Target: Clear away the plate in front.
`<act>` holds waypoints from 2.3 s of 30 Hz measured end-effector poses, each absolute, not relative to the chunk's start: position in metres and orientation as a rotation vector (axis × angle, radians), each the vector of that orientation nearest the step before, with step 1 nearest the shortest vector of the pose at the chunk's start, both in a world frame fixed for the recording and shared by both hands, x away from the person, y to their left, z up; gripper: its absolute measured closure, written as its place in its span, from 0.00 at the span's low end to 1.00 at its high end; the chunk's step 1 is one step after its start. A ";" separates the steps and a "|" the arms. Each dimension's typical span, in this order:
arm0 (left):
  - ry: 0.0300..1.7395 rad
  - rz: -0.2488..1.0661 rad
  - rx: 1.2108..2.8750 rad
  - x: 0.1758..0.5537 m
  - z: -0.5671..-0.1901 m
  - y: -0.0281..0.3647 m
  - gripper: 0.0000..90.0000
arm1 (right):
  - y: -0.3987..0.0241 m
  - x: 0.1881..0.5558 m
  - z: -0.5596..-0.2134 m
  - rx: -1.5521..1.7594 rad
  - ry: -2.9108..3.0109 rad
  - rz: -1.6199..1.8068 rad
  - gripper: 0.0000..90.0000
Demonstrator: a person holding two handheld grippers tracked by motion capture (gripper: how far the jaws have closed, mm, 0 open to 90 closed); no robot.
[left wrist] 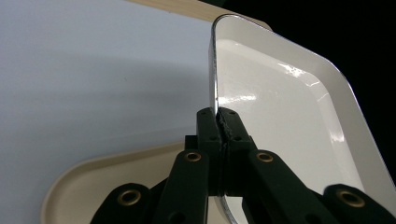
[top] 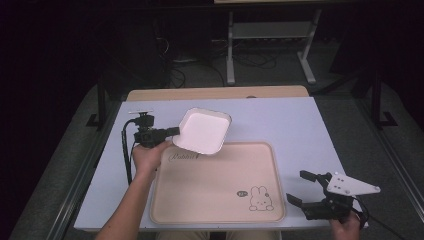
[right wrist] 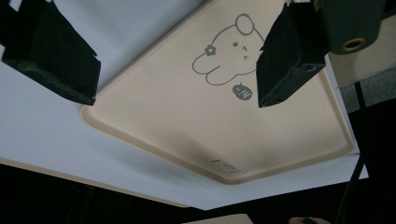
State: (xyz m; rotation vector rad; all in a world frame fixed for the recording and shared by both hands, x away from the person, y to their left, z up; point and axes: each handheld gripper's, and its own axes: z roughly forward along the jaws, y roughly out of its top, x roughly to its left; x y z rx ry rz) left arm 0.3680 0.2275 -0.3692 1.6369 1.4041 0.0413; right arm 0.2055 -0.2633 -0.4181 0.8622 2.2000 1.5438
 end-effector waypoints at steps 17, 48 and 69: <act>1.418 -0.008 1.629 0.347 -0.393 0.213 0.99 | -0.263 0.206 -0.418 0.864 2.204 1.539 0.14; 1.505 0.064 1.689 0.295 -0.436 0.202 0.99 | -0.261 0.206 -0.418 0.853 2.216 1.531 0.14; 1.555 0.132 1.726 0.259 -0.440 0.200 0.88 | -0.259 0.206 -0.418 0.842 2.230 1.528 0.14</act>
